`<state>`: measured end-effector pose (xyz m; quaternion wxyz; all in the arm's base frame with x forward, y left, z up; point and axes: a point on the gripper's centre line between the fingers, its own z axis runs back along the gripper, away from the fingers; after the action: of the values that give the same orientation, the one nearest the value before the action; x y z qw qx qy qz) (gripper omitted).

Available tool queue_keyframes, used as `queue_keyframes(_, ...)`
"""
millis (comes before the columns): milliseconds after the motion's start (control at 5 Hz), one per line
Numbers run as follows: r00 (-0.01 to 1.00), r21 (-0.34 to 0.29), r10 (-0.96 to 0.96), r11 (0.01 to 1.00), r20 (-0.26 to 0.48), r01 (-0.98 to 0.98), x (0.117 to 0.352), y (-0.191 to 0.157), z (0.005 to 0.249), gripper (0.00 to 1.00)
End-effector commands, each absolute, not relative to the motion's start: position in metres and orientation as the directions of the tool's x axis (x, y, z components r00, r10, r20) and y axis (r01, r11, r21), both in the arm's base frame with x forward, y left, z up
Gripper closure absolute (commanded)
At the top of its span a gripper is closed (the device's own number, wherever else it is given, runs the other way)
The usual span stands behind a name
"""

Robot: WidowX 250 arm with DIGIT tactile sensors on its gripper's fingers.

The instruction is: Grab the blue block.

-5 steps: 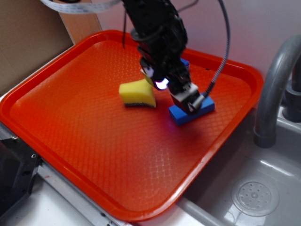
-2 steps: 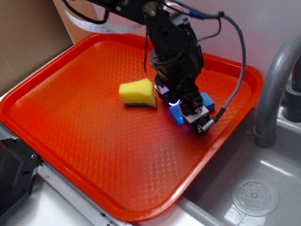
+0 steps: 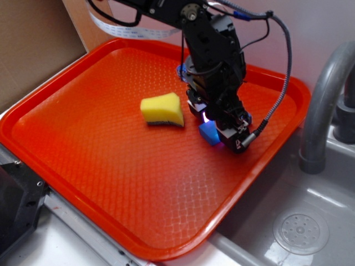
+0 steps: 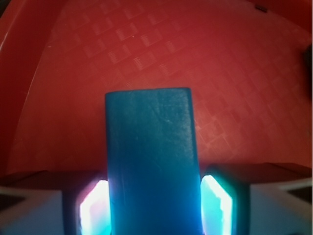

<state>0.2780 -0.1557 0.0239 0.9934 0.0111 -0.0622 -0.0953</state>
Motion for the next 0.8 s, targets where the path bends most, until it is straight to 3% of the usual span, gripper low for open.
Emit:
queue_keyframes(0,0.995,0.135,0.0,0.991,0.104,-0.014,0.256,-0.13,0.091,1.0)
queue_keyframes(200,0.989,0.086,0.077,0.992,0.123,-0.088,0.247,-0.093,0.139,1.0)
queue_keyframes(600,0.97,0.05,0.168,0.983,0.178,-0.179,0.21,-0.037,0.228,1.0)
